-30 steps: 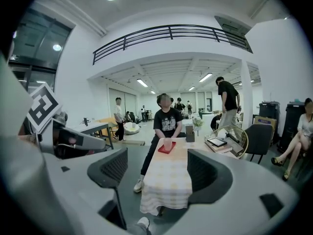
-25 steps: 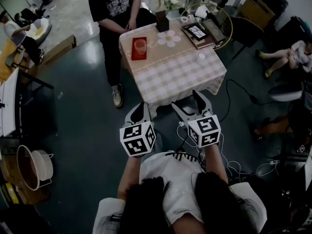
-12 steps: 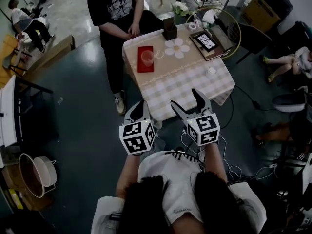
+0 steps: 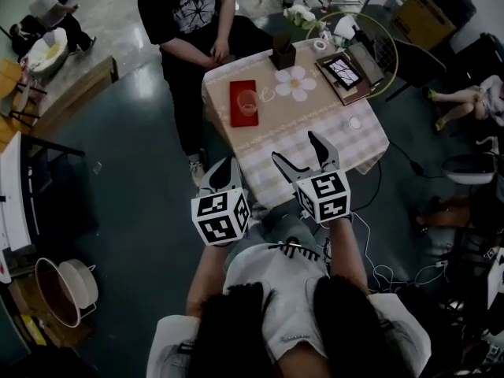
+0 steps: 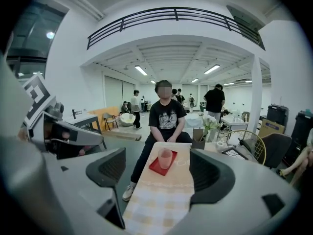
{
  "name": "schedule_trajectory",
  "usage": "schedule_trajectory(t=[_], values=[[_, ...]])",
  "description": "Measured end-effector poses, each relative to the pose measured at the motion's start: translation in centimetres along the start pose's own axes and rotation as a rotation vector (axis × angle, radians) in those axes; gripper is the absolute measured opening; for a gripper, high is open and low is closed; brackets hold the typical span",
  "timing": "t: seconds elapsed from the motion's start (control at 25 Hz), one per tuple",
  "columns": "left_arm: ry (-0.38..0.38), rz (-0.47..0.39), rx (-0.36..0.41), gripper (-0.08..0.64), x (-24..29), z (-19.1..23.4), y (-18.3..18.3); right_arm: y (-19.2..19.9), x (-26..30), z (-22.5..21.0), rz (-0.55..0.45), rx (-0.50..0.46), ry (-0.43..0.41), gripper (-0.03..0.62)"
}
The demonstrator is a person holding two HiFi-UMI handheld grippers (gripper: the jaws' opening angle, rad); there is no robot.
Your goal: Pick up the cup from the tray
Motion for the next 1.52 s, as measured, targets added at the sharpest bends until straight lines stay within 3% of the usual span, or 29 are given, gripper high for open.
schedule_trajectory(t=[0.28,0.72,1.52], values=[[-0.026,0.005,-0.016,0.006,3.6,1.2,-1.7,-0.9,4.9,-2.1,0.032,-0.03,-0.034,0.397],[-0.105,0.054,-0.045,0.006,9.3,3.2,-3.2,-0.4,15.2,-4.2,0.154,-0.116,-0.178,0.401],[-0.186,0.092,-0.085,0.006,17.4,5.9,-3.0,5.5,30.1,-3.0,0.357,-0.303,-0.429,0.422]])
Point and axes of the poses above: the fingertips, and each gripper's own axes: x forward along the fingers, z to its left, y out of its underside, the point moved 5 cm from there along -x, backward along the fingers, and after that the axes turned 11 degrees about -x, right-handed, at the moved point
